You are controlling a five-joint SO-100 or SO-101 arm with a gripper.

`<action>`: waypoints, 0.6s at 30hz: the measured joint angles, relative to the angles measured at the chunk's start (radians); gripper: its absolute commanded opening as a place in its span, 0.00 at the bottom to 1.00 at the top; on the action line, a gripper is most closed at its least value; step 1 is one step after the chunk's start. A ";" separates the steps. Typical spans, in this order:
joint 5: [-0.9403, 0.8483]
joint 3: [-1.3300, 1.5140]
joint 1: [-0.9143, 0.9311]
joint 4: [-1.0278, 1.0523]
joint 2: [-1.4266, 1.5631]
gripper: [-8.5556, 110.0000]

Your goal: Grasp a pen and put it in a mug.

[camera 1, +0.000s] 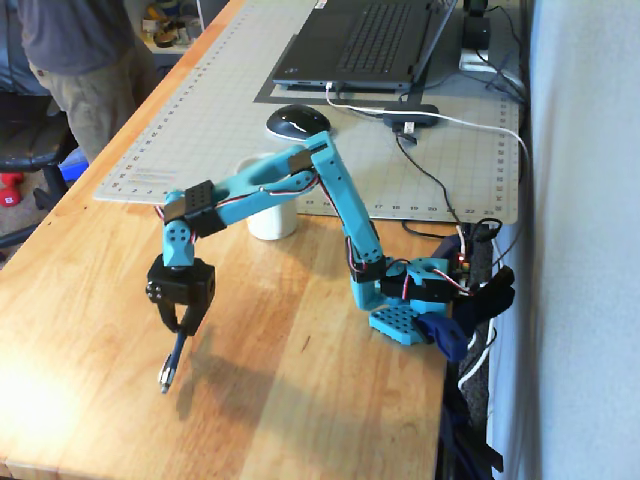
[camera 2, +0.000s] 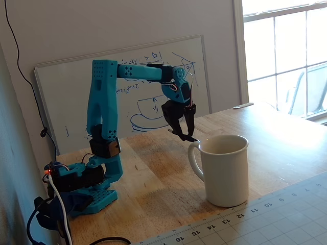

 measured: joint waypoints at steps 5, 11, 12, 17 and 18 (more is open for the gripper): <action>0.017 0.146 0.041 0.000 0.179 0.13; 0.225 0.336 0.092 -0.143 0.448 0.13; 0.273 0.377 0.097 -0.187 0.495 0.13; 0.549 0.586 0.106 -0.477 0.706 0.12; 0.606 0.621 0.114 -0.541 0.739 0.12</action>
